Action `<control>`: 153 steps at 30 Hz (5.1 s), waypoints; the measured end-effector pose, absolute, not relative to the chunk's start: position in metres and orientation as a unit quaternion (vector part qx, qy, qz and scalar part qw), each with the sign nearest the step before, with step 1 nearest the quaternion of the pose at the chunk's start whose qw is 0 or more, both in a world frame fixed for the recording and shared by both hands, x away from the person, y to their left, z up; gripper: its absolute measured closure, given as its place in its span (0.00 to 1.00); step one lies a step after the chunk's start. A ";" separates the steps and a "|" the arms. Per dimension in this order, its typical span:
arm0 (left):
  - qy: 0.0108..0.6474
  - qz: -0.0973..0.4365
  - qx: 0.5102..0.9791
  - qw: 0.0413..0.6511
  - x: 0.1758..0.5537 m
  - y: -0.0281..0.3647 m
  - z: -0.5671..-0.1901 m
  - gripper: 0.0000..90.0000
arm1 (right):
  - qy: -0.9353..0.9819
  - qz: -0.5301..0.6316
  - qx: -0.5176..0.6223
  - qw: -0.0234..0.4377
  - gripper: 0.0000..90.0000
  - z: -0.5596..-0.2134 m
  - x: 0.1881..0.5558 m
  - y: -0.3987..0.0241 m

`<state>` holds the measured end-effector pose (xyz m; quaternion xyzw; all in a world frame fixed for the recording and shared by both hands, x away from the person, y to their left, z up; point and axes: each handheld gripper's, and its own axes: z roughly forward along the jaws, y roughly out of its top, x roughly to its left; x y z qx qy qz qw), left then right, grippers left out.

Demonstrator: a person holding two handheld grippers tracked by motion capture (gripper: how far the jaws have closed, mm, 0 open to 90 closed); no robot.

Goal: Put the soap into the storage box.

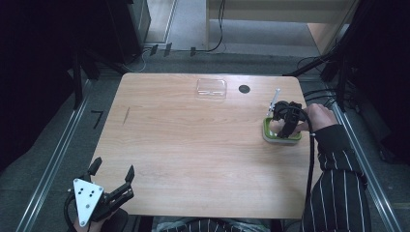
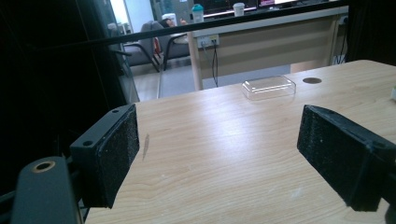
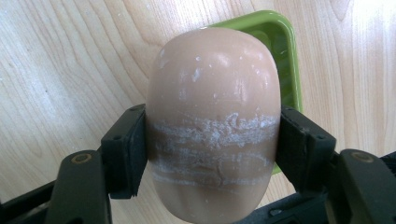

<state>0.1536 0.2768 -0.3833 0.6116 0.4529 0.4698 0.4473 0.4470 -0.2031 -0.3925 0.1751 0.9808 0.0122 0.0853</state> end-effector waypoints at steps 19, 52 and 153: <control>0.455 0.471 0.610 0.446 0.152 0.277 -0.383 0.15 | 0.982 0.006 0.166 0.086 0.37 -0.404 0.460 -0.204; 0.465 0.477 0.604 0.436 0.144 0.282 -0.383 0.15 | 0.983 -0.014 0.167 0.073 0.37 -0.432 0.480 -0.210; 0.452 0.469 0.613 0.447 0.154 0.276 -0.383 0.15 | 0.924 0.001 0.382 0.003 0.02 -0.415 0.434 -0.176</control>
